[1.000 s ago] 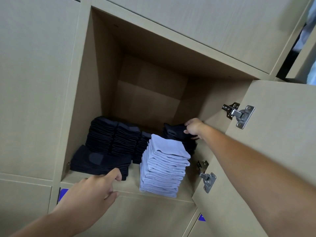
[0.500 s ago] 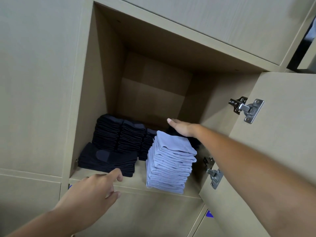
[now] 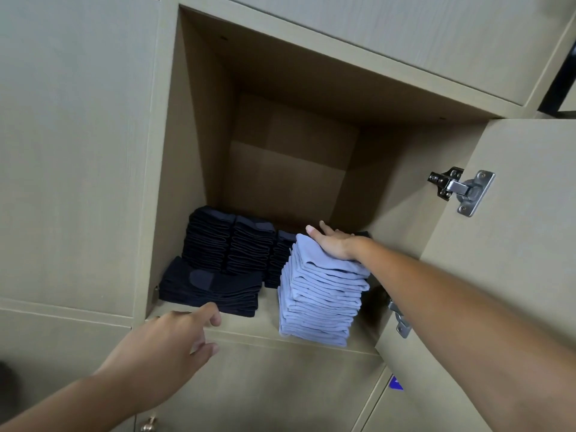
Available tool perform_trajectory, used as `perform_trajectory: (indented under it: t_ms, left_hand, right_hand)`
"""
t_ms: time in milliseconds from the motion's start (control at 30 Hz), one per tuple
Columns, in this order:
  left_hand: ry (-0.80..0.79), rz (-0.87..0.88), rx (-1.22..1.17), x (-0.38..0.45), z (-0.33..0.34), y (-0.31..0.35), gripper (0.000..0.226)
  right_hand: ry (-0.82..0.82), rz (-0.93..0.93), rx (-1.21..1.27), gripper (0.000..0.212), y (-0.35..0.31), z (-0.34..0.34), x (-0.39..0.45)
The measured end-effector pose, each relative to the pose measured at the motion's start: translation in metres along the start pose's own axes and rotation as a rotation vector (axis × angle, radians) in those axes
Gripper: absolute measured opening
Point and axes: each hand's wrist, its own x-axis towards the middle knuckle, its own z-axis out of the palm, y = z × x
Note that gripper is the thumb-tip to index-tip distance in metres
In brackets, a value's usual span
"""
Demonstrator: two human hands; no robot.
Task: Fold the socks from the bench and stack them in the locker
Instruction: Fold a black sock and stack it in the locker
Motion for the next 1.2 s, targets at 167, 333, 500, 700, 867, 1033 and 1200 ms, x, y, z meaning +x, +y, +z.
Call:
perform_trajectory:
  t_ms: [167,333,500,700,867,1033,1200]
  left_hand:
    - [-0.012,-0.009,0.043,-0.005,-0.011,-0.002,0.019]
    - [-0.041,-0.078,0.05,-0.012,-0.029,-0.008,0.013]
    - [-0.017,-0.105,0.072,-0.021,-0.045,-0.013,0.012]
    - [0.019,-0.118,0.078,-0.037,-0.061,-0.018,0.014]
    - [0.036,-0.159,0.112,-0.049,-0.068,-0.034,0.019]
    - [0.021,-0.202,0.132,-0.061,-0.079,-0.047,0.02]
    - [-0.006,-0.261,0.152,-0.076,-0.094,-0.062,0.019]
  right_hand:
    - [0.146,-0.042,-0.012,0.079,-0.009,-0.013,-0.015]
    - [0.3,-0.169,-0.016,0.059,-0.019,-0.016,-0.043]
    - [0.456,-0.329,0.165,0.024,-0.042,0.009,-0.099]
    - [0.659,-0.557,0.207,0.018,-0.071,0.054,-0.16]
    - [0.667,-0.581,0.21,0.02,-0.091,0.091,-0.197]
    - [0.547,-0.651,0.249,0.015,-0.104,0.112,-0.211]
    - [0.37,-0.686,0.31,0.013,-0.112,0.128,-0.22]
